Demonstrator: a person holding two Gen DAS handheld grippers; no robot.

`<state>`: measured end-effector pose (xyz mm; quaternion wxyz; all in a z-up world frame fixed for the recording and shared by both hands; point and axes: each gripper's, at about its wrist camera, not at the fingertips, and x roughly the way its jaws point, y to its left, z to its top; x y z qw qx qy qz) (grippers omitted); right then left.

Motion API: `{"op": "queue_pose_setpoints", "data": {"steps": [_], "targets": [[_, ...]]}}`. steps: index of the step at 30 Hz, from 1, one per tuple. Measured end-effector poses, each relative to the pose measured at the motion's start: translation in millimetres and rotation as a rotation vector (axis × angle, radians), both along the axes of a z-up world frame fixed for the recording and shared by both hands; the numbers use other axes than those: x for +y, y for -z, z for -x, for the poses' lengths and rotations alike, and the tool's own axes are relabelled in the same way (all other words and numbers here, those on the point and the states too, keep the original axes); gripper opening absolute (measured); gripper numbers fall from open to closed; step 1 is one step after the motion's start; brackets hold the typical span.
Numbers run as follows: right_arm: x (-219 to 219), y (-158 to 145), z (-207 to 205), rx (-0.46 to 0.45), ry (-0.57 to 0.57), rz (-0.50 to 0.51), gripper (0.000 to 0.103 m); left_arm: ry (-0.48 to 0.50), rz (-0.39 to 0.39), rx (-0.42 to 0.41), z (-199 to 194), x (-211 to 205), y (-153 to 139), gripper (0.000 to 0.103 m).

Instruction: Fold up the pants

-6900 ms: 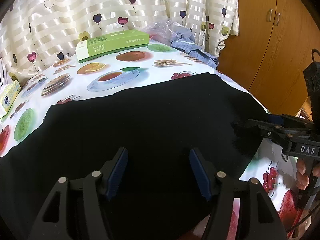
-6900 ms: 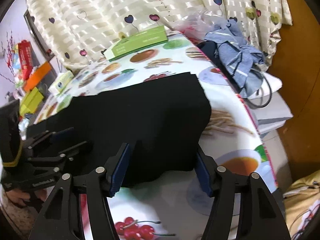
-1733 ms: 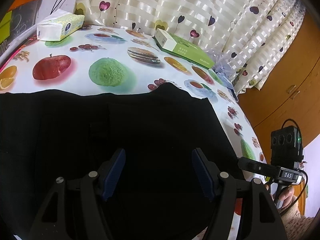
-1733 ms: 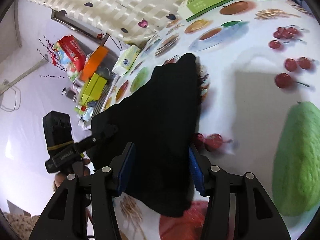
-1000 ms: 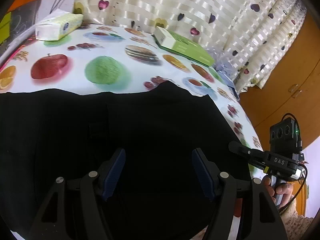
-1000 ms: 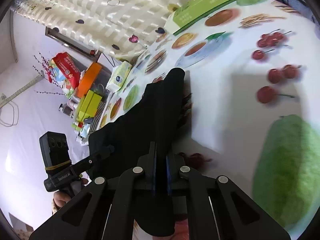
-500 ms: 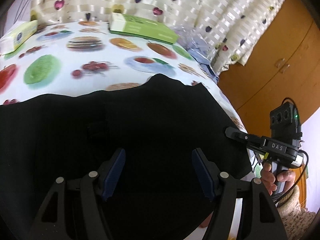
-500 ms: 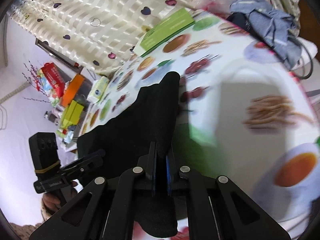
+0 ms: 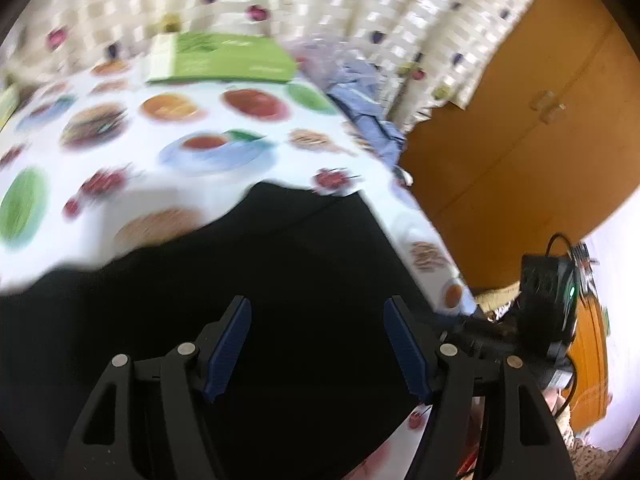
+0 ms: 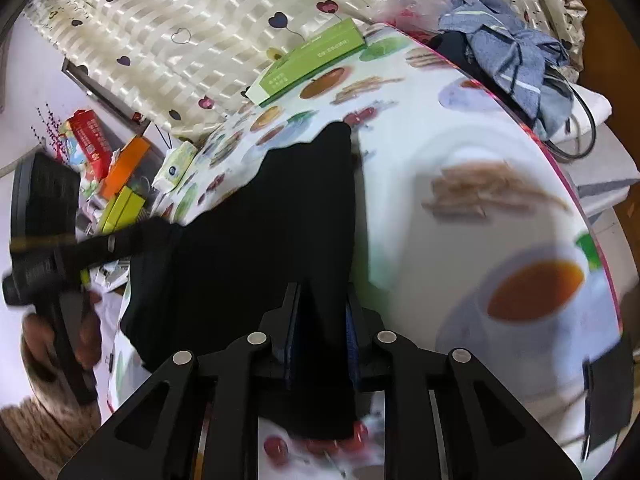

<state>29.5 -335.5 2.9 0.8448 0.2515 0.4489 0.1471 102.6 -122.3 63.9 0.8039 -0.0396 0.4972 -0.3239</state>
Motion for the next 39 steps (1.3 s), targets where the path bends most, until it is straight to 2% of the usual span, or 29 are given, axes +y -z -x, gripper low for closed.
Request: {"op": "queue_pose_setpoints", "data": {"steps": [2,4,7,11,17,21,24,28,34,35,39], "targets": [[-3,1,8,0.007,0.008,-0.024,0.021,0.028,-0.005,0.014,-4,-17,-1,0.071],[-2,-3,14,-0.010,0.008,-0.006,0.020,0.059,0.011,0.050,-7,-29,1,0.071],[10,-15,22,-0.081,-0.005,0.081,0.016,0.075,0.003,0.081,-12,-43,6,0.071],[29,-28,28,-0.177,-0.011,0.116,0.015,0.081,0.031,0.092,-21,-55,-5,0.071],[64,-42,28,-0.269,-0.056,0.207,0.014,0.102,-0.081,0.082,-28,-71,-16,0.071],[82,-43,26,-0.295,-0.084,0.265,0.014,0.124,-0.168,0.066,-27,-77,-16,0.071],[91,-42,28,-0.310,-0.097,0.277,0.014,0.140,-0.199,0.058,-23,-78,-17,0.071],[100,-42,29,-0.327,-0.116,0.299,0.014,0.129,-0.298,0.066,-24,-82,-4,0.071],[107,-44,33,-0.341,-0.138,0.312,0.014,0.100,-0.267,0.083,-30,-77,1,0.070],[105,-43,34,-0.344,-0.139,0.313,0.014,0.095,-0.263,0.086,-31,-76,1,0.069],[106,-42,32,-0.350,-0.154,0.318,0.008,0.110,-0.249,0.115,-36,-77,10,0.050]]}}
